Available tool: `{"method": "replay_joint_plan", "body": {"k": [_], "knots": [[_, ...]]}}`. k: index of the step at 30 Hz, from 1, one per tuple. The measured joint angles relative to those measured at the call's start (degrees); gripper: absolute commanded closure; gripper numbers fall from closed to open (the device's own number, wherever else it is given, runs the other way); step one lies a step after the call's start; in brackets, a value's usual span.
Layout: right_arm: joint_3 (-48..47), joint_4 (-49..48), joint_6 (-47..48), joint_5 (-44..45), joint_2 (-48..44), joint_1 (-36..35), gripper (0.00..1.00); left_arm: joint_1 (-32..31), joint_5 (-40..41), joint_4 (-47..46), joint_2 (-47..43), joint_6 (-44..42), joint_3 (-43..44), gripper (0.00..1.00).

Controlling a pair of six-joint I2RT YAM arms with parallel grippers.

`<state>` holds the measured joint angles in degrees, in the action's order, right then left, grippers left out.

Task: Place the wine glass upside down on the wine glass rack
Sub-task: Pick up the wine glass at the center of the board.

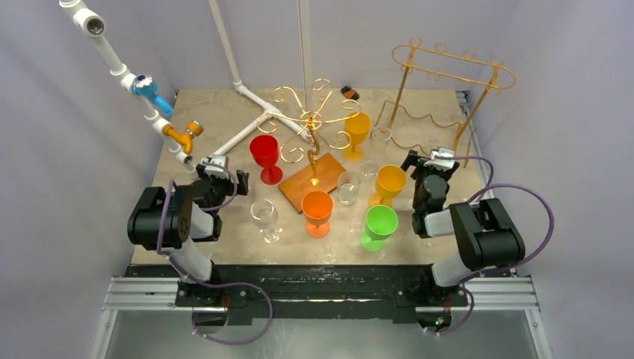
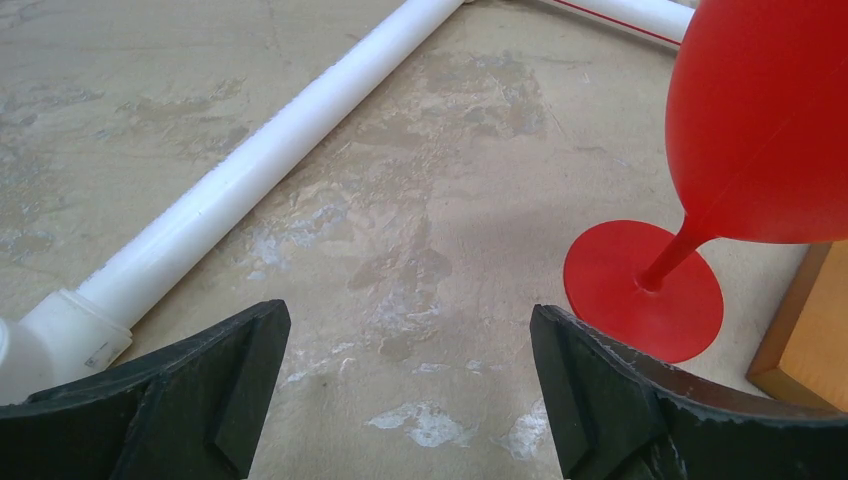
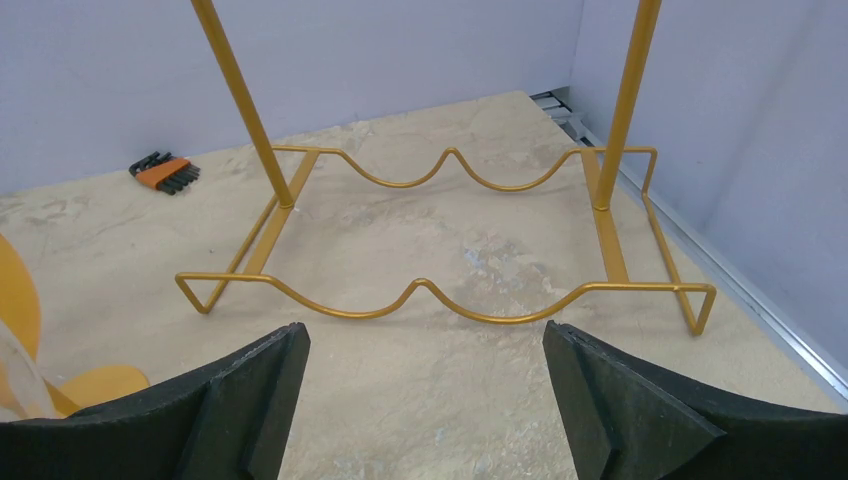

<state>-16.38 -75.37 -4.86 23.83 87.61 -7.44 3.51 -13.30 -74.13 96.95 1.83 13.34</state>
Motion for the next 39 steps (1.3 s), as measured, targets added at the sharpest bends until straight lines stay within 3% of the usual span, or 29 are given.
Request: {"method": "replay_joint_plan", "body": {"k": [8,13,16,19,25,32,39], "knots": [[0.0,4.52,0.15,1.31,-4.24,-0.02,0.01,-0.22,0.07,0.09,0.0,0.0,0.02,0.0],[-5.29,22.51,-4.81,6.1,-16.76,-0.02,0.01,0.15,-0.22,0.57,-1.77,0.09,-0.07,0.0],[-10.69,33.0,-12.72,7.21,-21.38,0.0,0.01,0.96,-0.44,2.51,-5.4,0.55,-0.11,0.0],[-12.35,42.12,-19.1,2.78,-26.67,0.0,0.01,1.38,-1.18,13.05,-12.9,0.28,2.43,0.0],[-15.82,57.02,-21.44,-4.81,-34.99,-3.72,0.01,1.33,-5.73,41.88,-25.22,-4.85,14.05,0.0],[-22.18,72.65,-20.65,1.03,-39.39,-20.11,0.01,1.42,-10.08,68.83,-34.91,-11.37,21.62,0.0],[-26.62,82.29,-20.63,6.54,-39.28,-26.88,0.01,1.42,-17.14,90.2,-42.27,-17.51,26.8,0.0]]}}
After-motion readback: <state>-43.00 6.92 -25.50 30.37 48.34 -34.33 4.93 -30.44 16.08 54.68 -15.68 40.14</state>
